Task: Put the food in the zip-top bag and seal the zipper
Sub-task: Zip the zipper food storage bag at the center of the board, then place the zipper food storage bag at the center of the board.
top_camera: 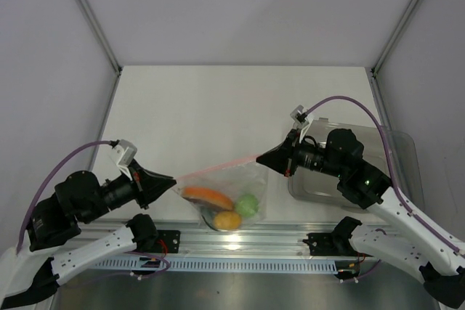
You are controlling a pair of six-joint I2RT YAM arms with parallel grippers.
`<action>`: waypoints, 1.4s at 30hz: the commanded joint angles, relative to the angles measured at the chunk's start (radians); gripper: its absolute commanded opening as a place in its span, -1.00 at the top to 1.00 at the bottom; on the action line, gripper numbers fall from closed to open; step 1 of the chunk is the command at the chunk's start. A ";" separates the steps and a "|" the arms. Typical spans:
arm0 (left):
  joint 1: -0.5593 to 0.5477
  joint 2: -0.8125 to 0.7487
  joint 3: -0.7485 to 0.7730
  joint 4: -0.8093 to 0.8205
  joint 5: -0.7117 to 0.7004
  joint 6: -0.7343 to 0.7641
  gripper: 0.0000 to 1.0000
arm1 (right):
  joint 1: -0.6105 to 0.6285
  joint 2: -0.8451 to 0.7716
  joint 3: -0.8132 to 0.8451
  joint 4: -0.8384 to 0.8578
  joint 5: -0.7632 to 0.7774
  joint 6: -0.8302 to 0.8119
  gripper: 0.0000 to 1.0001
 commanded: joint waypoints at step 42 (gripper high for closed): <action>0.004 -0.094 0.059 -0.051 -0.319 -0.024 -0.99 | -0.251 0.626 0.284 0.260 -0.139 0.043 1.00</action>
